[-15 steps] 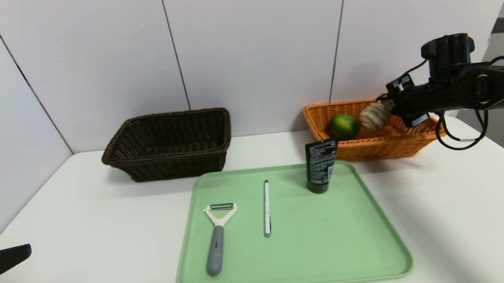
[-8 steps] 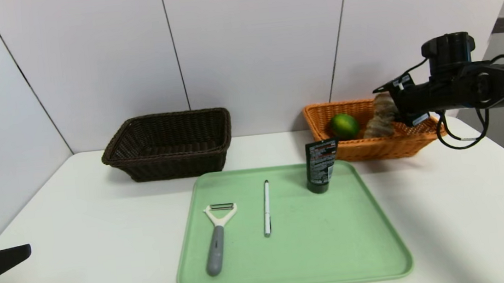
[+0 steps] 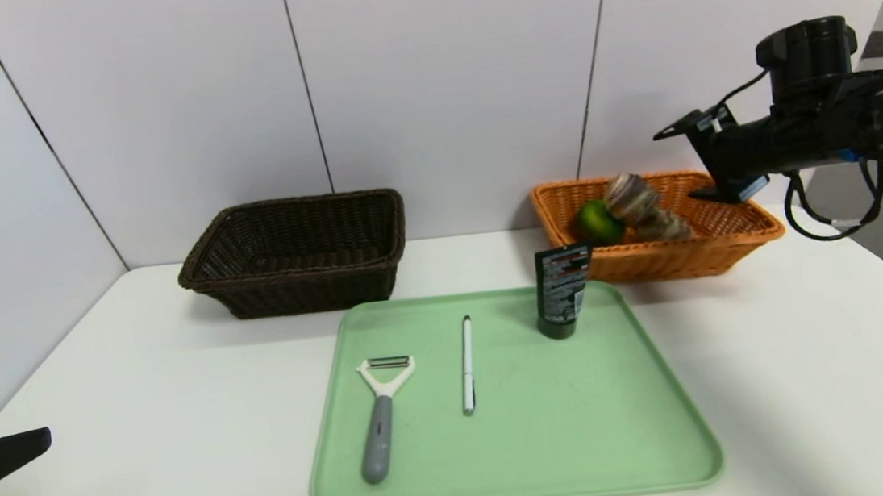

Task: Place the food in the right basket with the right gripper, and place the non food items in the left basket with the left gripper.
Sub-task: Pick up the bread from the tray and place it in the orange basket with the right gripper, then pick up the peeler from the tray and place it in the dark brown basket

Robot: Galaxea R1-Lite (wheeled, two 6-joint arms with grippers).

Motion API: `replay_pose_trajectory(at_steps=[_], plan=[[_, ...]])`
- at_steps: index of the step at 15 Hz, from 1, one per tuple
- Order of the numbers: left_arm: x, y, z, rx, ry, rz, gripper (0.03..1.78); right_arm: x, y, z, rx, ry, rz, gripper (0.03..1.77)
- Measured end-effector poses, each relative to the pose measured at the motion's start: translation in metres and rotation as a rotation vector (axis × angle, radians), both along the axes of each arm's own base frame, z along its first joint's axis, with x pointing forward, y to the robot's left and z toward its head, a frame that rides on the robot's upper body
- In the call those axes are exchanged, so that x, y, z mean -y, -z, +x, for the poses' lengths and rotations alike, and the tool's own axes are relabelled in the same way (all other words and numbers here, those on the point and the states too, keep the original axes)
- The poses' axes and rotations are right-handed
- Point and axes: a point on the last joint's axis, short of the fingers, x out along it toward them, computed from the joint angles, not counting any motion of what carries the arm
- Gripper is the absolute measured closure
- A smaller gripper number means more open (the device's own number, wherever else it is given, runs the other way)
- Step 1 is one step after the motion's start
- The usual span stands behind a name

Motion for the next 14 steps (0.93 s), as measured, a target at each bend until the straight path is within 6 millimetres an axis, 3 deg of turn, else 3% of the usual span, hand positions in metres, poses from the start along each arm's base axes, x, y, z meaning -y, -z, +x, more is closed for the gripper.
replay_pose_trajectory(at_steps=[9, 14], plan=[[0.000, -0.001, -0.004, 0.021, 0.022, -0.017, 0.12, -0.006, -0.059, -0.050, -0.052, -0.089, -0.130, 0.14], [0.003, -0.007, -0.018, 0.107, 0.238, -0.138, 0.12, -0.023, -0.093, -0.098, 0.058, -0.247, -0.335, 0.11]])
